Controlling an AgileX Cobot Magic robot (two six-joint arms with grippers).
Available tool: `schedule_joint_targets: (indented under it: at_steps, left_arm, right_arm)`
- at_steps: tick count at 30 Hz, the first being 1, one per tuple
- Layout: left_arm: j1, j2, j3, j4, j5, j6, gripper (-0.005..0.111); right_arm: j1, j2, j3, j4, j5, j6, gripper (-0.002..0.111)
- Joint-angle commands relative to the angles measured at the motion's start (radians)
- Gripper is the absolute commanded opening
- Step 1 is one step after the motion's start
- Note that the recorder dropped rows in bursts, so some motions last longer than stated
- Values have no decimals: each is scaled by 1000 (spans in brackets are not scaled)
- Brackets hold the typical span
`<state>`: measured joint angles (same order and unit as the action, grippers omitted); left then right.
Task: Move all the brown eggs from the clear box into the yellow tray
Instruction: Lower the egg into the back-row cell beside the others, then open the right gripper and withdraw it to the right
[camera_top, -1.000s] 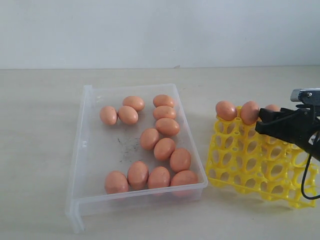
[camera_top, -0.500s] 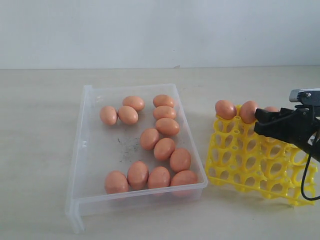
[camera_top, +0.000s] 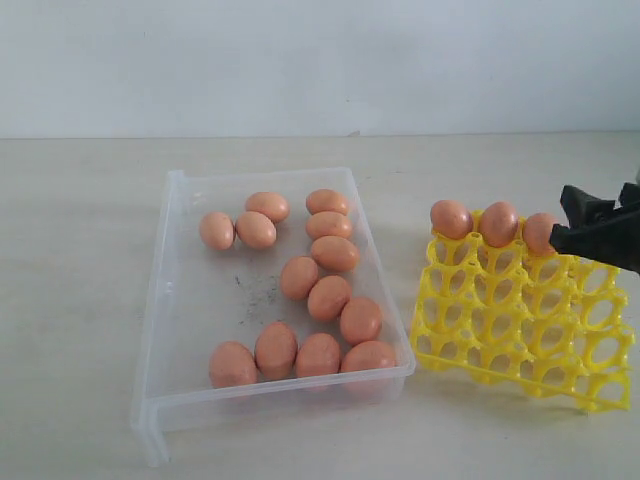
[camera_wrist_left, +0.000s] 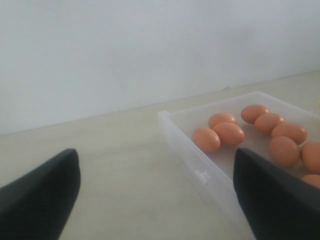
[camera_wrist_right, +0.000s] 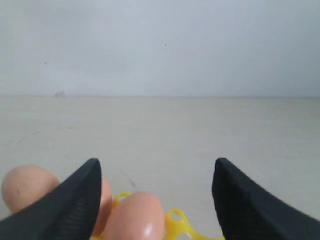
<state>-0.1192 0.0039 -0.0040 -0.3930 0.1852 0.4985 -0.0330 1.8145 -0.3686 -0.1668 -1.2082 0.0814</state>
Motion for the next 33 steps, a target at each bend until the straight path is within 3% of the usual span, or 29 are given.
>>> schedule_joint_targets:
  at_steps: [1, 9, 16, 26, 33]
  left_arm:
    - [-6, -4, 4, -7, -8, -8, 78]
    - [-6, -4, 4, -7, -8, -8, 78]
    - [-6, -4, 4, -7, -8, -8, 78]
    - [-6, -4, 4, -7, -8, -8, 78]
    - [-6, -4, 4, -7, -8, -8, 78]
  right_arm:
    - [-5, -132, 48, 6, -13, 45, 58]
    - [-5, -456, 163, -94, -13, 160, 58]
    - [-5, -886, 247, -255, -13, 303, 58]
    - [-5, -1319, 287, -265, -7, 496, 58]
    - [-5, -1480, 287, -274, 287, 587, 58]
